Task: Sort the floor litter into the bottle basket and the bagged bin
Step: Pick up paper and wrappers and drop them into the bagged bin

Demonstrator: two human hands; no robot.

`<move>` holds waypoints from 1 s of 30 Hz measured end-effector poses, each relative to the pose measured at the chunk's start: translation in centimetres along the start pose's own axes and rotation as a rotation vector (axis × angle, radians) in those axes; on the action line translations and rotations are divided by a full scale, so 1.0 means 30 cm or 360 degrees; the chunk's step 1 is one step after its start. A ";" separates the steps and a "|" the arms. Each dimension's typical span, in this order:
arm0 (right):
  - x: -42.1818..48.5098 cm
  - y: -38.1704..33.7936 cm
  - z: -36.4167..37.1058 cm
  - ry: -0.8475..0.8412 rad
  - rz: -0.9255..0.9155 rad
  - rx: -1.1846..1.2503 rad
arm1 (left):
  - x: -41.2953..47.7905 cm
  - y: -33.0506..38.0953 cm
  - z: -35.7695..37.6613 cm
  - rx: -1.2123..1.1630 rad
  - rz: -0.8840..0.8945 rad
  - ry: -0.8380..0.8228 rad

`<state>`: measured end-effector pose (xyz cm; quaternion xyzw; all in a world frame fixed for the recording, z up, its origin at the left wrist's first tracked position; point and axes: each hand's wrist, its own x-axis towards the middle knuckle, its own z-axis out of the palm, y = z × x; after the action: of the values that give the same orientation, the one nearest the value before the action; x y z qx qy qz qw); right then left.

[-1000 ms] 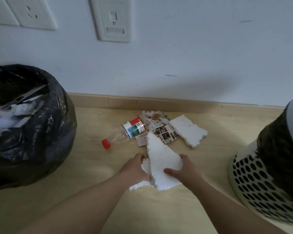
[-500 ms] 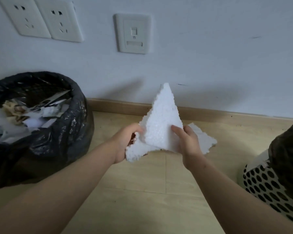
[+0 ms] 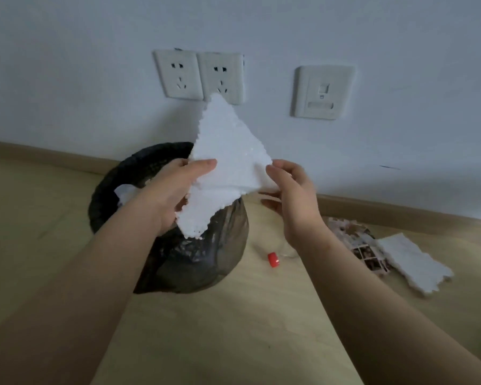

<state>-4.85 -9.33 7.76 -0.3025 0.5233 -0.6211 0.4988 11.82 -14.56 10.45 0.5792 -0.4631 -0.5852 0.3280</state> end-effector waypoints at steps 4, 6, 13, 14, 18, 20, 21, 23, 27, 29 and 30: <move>-0.008 0.050 0.098 -0.0072 0.0018 -0.0055 | 0.019 -0.014 -0.131 -0.0057 -0.0118 0.0145; -0.006 0.079 0.117 -0.0030 0.0040 -0.0104 | 0.023 -0.026 -0.165 0.0029 -0.0108 0.0237; 0.010 0.140 0.104 0.0066 0.0096 -0.0216 | 0.048 -0.085 -0.154 0.1760 0.0615 0.0674; 0.013 0.147 0.098 0.0077 0.0102 -0.0223 | 0.060 -0.084 -0.139 0.1819 0.0609 0.0480; 0.015 0.166 0.076 0.0088 0.0116 -0.0268 | 0.114 -0.111 -0.092 0.1971 0.0342 -0.0044; 0.014 0.173 0.060 0.0085 0.0131 -0.0292 | 0.136 -0.121 -0.087 0.1993 0.0220 0.0004; 0.014 0.177 0.055 0.0082 0.0146 -0.0296 | 0.142 -0.121 -0.091 0.2001 0.0169 0.0054; 0.014 0.184 0.044 0.0085 0.0164 -0.0295 | 0.141 -0.114 -0.089 0.2008 0.0191 0.0197; 0.021 0.191 0.034 0.0107 0.0174 -0.0302 | 0.108 -0.087 -0.078 0.1610 0.0672 0.0255; 0.023 0.191 0.035 0.0096 0.0192 -0.0281 | 0.090 -0.069 -0.085 0.1350 0.0730 0.0021; 0.022 0.190 0.035 0.0087 0.0203 -0.0265 | 0.087 -0.066 -0.091 0.1345 0.0694 -0.0063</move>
<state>-2.39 -10.05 2.51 -0.2920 0.6046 -0.5506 0.4960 14.51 -16.70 7.93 0.5399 -0.7776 -0.2740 0.1699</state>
